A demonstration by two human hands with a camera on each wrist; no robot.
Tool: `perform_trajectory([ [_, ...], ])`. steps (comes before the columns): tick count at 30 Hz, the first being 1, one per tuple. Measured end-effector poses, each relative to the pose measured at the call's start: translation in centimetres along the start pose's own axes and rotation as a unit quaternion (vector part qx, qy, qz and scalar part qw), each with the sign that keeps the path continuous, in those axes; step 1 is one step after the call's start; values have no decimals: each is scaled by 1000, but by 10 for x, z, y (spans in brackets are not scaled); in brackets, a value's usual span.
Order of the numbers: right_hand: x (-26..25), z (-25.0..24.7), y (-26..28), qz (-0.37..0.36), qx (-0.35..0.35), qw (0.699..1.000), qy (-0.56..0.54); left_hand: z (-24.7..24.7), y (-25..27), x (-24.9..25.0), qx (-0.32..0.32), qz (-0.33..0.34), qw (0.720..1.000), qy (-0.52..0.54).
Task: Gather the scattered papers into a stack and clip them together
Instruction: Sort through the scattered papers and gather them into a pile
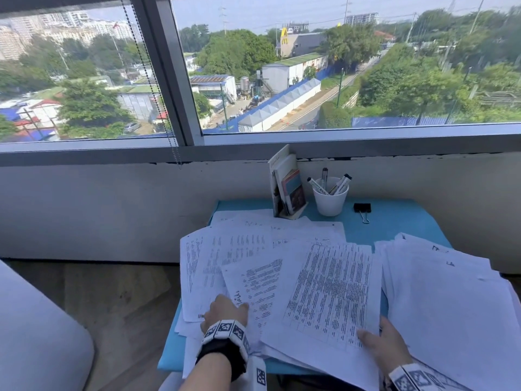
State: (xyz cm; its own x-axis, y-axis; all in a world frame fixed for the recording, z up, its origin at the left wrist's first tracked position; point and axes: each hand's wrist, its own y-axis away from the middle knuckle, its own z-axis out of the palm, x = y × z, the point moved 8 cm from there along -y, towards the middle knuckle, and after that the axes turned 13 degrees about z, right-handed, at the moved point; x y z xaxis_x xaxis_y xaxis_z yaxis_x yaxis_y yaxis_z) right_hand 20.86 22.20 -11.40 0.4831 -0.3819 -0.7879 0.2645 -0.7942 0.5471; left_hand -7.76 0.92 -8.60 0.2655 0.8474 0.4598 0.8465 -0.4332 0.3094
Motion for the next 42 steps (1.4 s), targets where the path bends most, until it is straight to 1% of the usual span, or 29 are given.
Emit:
perform_trajectory([
  [2,-1,0,1,-6,3,1000,6,-4,2,7,21,26,997,68],
  [4,-2,0,4,-10,1,1000,8,-18,4,7,87,26,985,148],
  [6,-4,-1,6,-16,6,1000,17,-37,10,1,180,13,952,249],
  [8,-5,-1,9,-17,6,1000,19,-56,14,-12,271,-10,900,343],
  [9,-6,0,10,-16,4,1000,20,-63,15,-18,302,-23,874,379],
  [10,-6,0,10,-18,3,1000,20,-66,14,-22,319,-35,856,404],
  [11,-6,0,10,-18,3,1000,21,-67,15,-23,322,-41,845,424],
  [12,-7,1,11,-19,2,1000,22,-65,17,-19,317,-39,840,439],
  [14,-7,0,12,-21,5,999,24,-57,25,-2,290,-11,836,465],
  [16,-9,-2,13,-22,9,1000,16,-38,39,22,231,23,839,493],
  [17,-9,-3,14,-20,9,1000,15,-26,47,35,192,35,845,498],
  [19,-11,-1,15,-14,7,1000,15,2,62,55,123,46,872,471],
  [21,-11,0,13,0,6,1000,-5,28,76,66,76,47,899,428],
  [24,-20,4,15,12,-19,995,-99,63,92,71,4,38,917,397],
  [26,-25,9,17,15,-42,987,-151,75,100,71,-21,41,936,348],
  [28,-29,18,21,-5,-48,990,-132,84,105,72,-54,52,945,319],
  [30,-18,17,12,-13,-7,997,-73,93,112,77,-108,68,942,311],
  [32,-14,17,13,-12,0,1000,-29,94,118,81,-150,98,946,272],
  [34,-17,13,18,-20,8,1000,-3,86,114,79,-144,121,958,219],
  [36,-27,0,23,-26,21,999,-1,69,103,74,-94,145,970,169],
  [38,-45,-22,28,-40,36,999,-8,48,90,74,-40,179,970,158],
  [40,-65,-60,27,-52,68,996,-35,34,75,75,-4,214,968,130],
  [42,-80,-110,16,-50,123,991,-31,19,60,76,27,254,964,75],
])
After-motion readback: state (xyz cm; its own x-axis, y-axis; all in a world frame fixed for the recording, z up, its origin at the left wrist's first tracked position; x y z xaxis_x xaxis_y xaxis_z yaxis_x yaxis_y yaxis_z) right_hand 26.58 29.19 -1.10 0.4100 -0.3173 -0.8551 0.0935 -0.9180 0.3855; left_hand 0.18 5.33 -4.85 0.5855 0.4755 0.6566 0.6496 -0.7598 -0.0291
